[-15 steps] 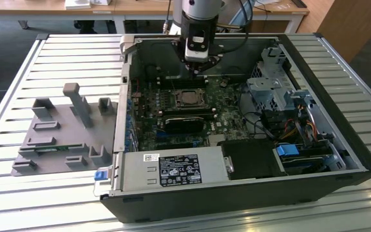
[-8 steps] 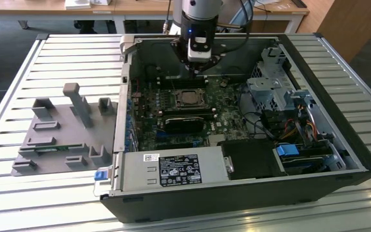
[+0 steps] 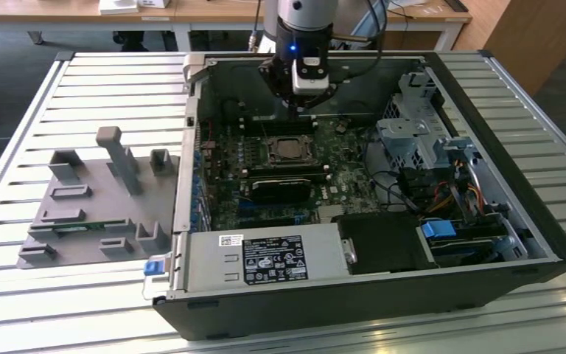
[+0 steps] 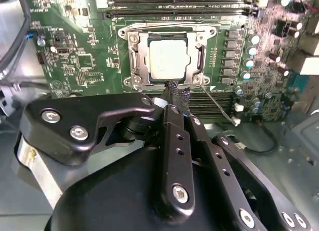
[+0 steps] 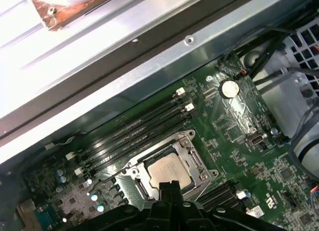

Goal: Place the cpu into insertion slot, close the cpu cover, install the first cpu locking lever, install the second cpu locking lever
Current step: 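Install the first cpu locking lever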

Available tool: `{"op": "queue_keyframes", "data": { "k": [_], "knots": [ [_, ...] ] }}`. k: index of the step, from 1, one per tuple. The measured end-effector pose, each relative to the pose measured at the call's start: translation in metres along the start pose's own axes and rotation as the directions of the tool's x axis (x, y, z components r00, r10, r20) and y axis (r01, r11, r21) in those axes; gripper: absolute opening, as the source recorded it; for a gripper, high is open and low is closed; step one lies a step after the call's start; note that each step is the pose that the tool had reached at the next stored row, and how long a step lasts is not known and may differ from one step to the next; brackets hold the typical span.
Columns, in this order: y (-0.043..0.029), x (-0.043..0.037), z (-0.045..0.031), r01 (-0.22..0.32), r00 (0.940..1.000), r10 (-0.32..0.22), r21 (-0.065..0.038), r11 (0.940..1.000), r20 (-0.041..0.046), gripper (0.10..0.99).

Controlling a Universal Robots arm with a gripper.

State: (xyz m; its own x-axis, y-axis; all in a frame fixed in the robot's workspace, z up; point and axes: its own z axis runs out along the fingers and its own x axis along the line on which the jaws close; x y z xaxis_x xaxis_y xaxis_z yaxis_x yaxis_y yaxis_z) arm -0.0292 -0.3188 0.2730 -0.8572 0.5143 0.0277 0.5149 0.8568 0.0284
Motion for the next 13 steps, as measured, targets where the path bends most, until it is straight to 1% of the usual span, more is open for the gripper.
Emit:
{"op": "queue_keyframes", "data": {
  "k": [3, 6, 10, 13],
  "knots": [
    [0.0, 0.0, 0.0001, 0.041, 0.9991, -0.041, 0.001, 0.9991, -0.0013, 0.106],
    [0.0, 0.0, 0.0001, 0.078, 0.9969, -0.078, 0.002, 0.9969, -0.0024, 0.106],
    [0.0, 0.0, 0.0001, 0.126, 0.992, -0.126, 0.003, 0.992, -0.004, 0.106],
    [0.0, 0.0, 0.0002, 0.162, 0.9868, -0.162, 0.004, 0.9868, -0.0051, 0.106]
  ]
}}
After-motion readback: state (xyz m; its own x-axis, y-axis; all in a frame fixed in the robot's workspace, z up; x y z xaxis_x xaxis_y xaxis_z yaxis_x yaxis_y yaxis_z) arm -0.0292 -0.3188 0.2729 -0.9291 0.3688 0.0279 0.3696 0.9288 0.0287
